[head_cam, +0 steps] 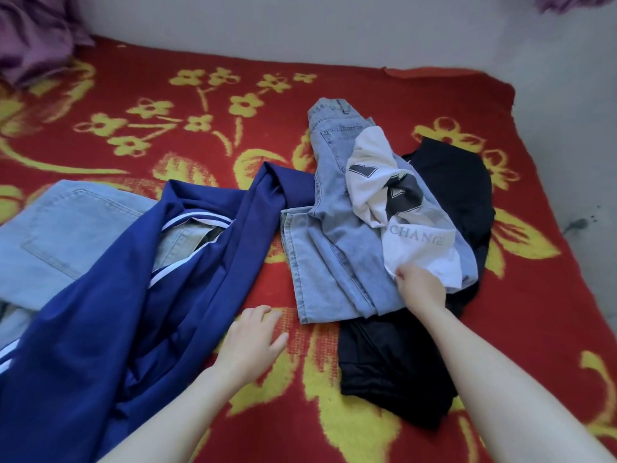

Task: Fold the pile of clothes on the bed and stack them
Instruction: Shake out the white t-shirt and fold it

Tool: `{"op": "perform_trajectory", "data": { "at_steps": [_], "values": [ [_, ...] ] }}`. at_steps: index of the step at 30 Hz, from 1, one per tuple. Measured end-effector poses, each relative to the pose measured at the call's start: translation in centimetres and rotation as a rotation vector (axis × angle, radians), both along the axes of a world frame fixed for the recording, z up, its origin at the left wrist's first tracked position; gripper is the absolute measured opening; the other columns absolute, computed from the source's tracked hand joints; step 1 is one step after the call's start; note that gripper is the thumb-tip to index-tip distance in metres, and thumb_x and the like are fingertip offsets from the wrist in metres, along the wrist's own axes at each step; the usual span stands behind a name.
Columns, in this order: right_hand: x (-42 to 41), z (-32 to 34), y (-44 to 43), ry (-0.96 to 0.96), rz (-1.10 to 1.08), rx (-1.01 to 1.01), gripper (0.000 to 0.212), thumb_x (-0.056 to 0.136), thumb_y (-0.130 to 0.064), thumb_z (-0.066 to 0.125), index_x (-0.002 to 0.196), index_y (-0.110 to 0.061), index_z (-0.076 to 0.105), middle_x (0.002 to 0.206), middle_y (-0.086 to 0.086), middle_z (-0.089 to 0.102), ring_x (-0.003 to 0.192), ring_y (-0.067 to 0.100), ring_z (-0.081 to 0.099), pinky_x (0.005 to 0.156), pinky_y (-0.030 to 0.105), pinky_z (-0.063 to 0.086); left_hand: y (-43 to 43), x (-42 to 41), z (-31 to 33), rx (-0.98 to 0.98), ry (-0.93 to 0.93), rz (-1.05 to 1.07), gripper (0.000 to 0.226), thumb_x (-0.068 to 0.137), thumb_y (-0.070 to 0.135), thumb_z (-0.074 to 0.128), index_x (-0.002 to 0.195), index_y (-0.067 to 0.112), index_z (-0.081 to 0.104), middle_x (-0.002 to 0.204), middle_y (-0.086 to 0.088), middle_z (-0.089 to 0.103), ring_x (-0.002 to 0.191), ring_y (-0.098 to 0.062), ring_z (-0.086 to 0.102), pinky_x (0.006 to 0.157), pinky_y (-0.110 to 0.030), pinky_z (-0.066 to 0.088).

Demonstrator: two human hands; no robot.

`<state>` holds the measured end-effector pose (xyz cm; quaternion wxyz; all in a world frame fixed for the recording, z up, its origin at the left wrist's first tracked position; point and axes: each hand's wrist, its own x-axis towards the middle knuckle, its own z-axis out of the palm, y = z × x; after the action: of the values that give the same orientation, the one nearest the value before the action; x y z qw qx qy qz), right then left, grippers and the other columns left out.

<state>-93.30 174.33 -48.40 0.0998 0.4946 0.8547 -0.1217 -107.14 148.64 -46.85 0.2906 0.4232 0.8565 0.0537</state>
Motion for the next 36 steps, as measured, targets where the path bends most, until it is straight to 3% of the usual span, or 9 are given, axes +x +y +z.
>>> {"op": "perform_trajectory", "data": {
  "at_steps": [3,9,16,19,22,28,30,34,36],
  "values": [
    [1.8,0.5,-2.3,0.086,-0.01,-0.055,0.022,0.097,-0.021,0.04,0.094,-0.005,0.055,0.095,0.018,0.063,0.091,0.037,0.057,0.068,0.036,0.037,0.3,0.7,0.3,0.026,-0.019,0.01,0.046,0.097,0.041,0.036,0.14,0.024,0.034,0.146,0.006,0.031,0.135,-0.014,0.026,0.107,-0.03,0.028],
    [7.2,3.4,-8.8,0.196,0.081,-0.101,0.027,0.099,-0.019,0.04,0.072,-0.016,0.035,0.07,0.001,0.045,0.079,0.031,0.051,0.064,0.034,0.025,0.0,4.6,2.9,0.005,-0.068,-0.053,0.049,0.096,0.04,0.038,0.141,0.022,0.032,0.145,0.004,0.033,0.133,-0.017,0.028,0.106,-0.032,0.029],
    [9.8,15.0,-13.8,0.536,0.33,0.104,0.024,0.085,-0.012,0.049,0.063,-0.015,0.041,0.059,-0.006,0.041,0.062,0.013,0.04,0.048,0.025,0.028,0.9,10.3,10.4,0.184,-0.04,-0.179,0.064,0.092,0.043,0.047,0.147,0.025,0.018,0.144,0.003,0.034,0.131,-0.018,0.032,0.102,-0.031,0.033],
    [11.7,20.6,-16.7,0.648,0.333,0.122,0.025,0.086,-0.017,0.045,0.07,-0.004,0.057,0.064,0.003,0.057,0.063,0.016,0.049,0.054,0.031,0.04,-0.4,12.4,14.6,0.298,-0.044,-0.185,0.067,0.09,0.046,0.05,0.147,0.026,0.02,0.143,0.004,0.036,0.13,-0.017,0.033,0.102,-0.029,0.033],
    [13.4,26.5,-21.2,0.726,0.347,0.112,0.032,0.088,-0.028,0.039,0.079,-0.005,0.06,0.063,-0.006,0.051,0.061,0.014,0.046,0.059,0.03,0.039,-3.6,14.7,19.1,0.424,-0.061,-0.152,0.061,0.089,0.044,0.053,0.142,0.025,0.031,0.134,0.003,0.044,0.124,-0.018,0.039,0.098,-0.03,0.037],
    [12.0,36.1,-29.0,0.907,0.364,-0.093,0.013,0.094,-0.003,0.047,0.083,-0.003,0.053,0.063,-0.007,0.047,0.057,0.002,0.046,0.056,0.016,0.036,-12.6,16.2,25.5,0.615,-0.121,-0.022,0.042,0.084,0.041,0.056,0.113,0.011,0.06,0.115,-0.001,0.058,0.11,-0.02,0.051,0.087,-0.033,0.043],
    [10.0,37.4,-31.9,0.914,0.442,-0.117,0.015,0.094,-0.002,0.047,0.082,-0.01,0.052,0.069,-0.009,0.05,0.064,0.0,0.048,0.062,0.017,0.037,-16.1,15.3,26.7,0.65,-0.081,0.043,0.029,0.087,0.032,0.058,0.104,0.008,0.061,0.112,-0.001,0.059,0.104,-0.019,0.053,0.077,-0.025,0.039],
    [6.1,38.5,-38.7,0.976,0.528,-0.214,0.032,0.095,0.0,0.045,0.075,-0.025,0.045,0.07,-0.011,0.047,0.064,-0.003,0.047,0.064,0.014,0.036,-23.5,12.7,27.8,0.658,-0.005,0.234,0.018,0.092,0.026,0.052,0.08,0.013,0.058,0.075,0.002,0.052,0.082,-0.024,0.054,0.066,-0.031,0.036],
    [4.3,39.4,-41.6,1.003,0.55,-0.274,0.03,0.095,0.002,0.044,0.075,-0.02,0.045,0.068,-0.008,0.044,0.06,-0.005,0.045,0.061,0.011,0.036,-27.6,10.8,28.1,0.698,-0.07,0.343,0.032,0.09,0.023,0.055,0.06,0.024,0.045,0.06,0.008,0.047,0.067,-0.018,0.048,0.061,-0.03,0.032]
  ]
}}
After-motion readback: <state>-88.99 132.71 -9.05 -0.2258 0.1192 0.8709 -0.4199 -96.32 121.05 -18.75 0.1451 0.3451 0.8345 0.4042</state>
